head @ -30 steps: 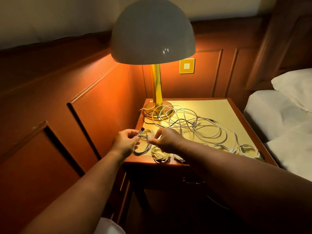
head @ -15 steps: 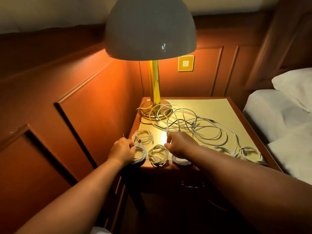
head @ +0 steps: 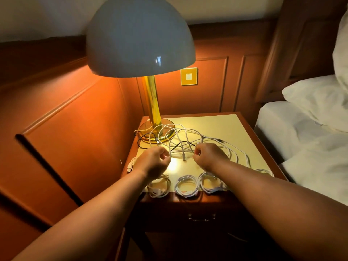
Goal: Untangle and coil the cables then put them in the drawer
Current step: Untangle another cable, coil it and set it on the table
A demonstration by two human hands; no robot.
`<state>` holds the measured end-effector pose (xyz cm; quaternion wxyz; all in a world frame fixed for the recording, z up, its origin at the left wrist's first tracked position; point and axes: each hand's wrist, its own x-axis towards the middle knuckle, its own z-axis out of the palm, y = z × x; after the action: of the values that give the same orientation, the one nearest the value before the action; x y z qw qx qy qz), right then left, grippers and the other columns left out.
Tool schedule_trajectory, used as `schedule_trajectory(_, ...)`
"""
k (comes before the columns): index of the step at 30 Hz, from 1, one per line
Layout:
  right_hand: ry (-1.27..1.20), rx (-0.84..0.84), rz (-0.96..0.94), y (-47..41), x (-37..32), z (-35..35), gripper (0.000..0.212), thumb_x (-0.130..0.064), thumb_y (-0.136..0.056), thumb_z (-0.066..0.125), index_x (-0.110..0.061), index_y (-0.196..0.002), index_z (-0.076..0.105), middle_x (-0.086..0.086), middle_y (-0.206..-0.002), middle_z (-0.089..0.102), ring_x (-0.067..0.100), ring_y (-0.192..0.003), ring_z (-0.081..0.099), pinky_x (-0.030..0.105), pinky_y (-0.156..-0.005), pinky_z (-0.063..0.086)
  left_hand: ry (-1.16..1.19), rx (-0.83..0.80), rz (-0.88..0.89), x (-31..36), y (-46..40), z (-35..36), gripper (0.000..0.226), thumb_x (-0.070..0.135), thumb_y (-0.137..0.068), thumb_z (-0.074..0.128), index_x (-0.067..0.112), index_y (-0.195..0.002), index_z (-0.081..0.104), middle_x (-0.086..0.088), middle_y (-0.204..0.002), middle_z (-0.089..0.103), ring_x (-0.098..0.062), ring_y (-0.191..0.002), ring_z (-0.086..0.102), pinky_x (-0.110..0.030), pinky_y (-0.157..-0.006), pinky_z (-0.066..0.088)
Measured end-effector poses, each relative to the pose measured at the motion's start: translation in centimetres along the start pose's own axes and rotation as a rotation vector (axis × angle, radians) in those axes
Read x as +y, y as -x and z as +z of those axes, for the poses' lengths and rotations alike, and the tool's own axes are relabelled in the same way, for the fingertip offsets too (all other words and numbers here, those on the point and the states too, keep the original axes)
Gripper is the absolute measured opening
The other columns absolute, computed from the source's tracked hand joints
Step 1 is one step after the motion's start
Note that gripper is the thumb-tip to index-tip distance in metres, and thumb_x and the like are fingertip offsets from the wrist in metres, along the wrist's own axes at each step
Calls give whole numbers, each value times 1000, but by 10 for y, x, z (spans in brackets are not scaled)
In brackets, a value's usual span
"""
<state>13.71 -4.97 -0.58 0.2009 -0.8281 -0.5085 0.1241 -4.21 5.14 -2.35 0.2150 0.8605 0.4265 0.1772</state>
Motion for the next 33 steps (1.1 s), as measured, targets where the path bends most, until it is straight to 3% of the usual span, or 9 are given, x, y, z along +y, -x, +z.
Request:
schedule_trajectory(3,-32,-33,-12,-1,2,3,8,-28,-94,56,-24,-91,63,0,-93,65,19,-82,60,33,-74,55,64,38,-84,11,-27,12,20,31,-94,59,22,-111,65,2,-102,69,-15,-90,62,-35,-81,55)
schedule_trajectory(7,-79,-50,-30,-2,4,4,8,-32,-92,56,-27,-93,62,1,-98,66,22,-87,61,36,-78,55,105,66,-225,9,-61,23,39,28,-94,58,17,-131,58,-9,-126,63,-27,-110,60,-40,-95,51)
schedule_trajectory(11,-189,82,-18,-10,12,-1,22,-26,-94,55,-22,-116,57,5,-114,63,23,-94,60,36,-80,54,150,77,-265,11,-80,28,45,24,-95,54,15,-139,51,-13,-137,54,-30,-117,56,-43,-99,48)
schedule_trajectory(15,-272,155,130,-35,19,-7,51,-20,-97,54,-18,-145,38,9,-145,46,29,-126,48,38,-98,45,233,253,-88,33,-80,24,35,26,-96,54,17,-130,56,-7,-132,52,-22,-119,53,-37,-99,44)
schedule_trajectory(19,-473,-21,283,-52,16,-11,66,-21,-99,55,-21,-155,20,10,-153,39,32,-136,41,38,-107,39,-57,91,247,49,-73,24,55,39,-95,59,34,-147,39,4,-153,37,-19,-129,47,-38,-103,46)
schedule_trajectory(22,-528,-35,278,-54,13,-14,51,-20,-98,59,-14,-146,44,12,-143,50,29,-124,51,31,-92,42,-288,-2,334,52,-77,29,70,45,-93,60,41,-153,22,3,-157,31,-22,-135,44,-40,-103,47)
schedule_trajectory(25,-569,20,227,-54,11,-14,18,-22,-96,61,-15,-111,68,8,-112,68,23,-97,60,28,-78,45,-323,23,291,52,-80,31,79,36,-90,67,35,-153,21,-2,-150,41,-25,-128,50,-38,-98,50)
schedule_trajectory(28,-641,124,169,-52,8,-19,9,-23,-98,57,-18,-99,64,2,-93,65,23,-88,61,35,-74,51,-274,96,233,47,-79,30,83,28,-85,73,31,-152,23,-3,-143,45,-26,-122,53,-40,-95,52)
schedule_trajectory(33,-893,255,111,-47,5,-53,16,-24,-102,46,-17,-102,61,1,-94,66,19,-91,60,33,-79,49,-110,68,82,38,-76,21,85,24,-85,74,29,-153,22,-4,-150,40,-28,-132,46,-42,-105,45)
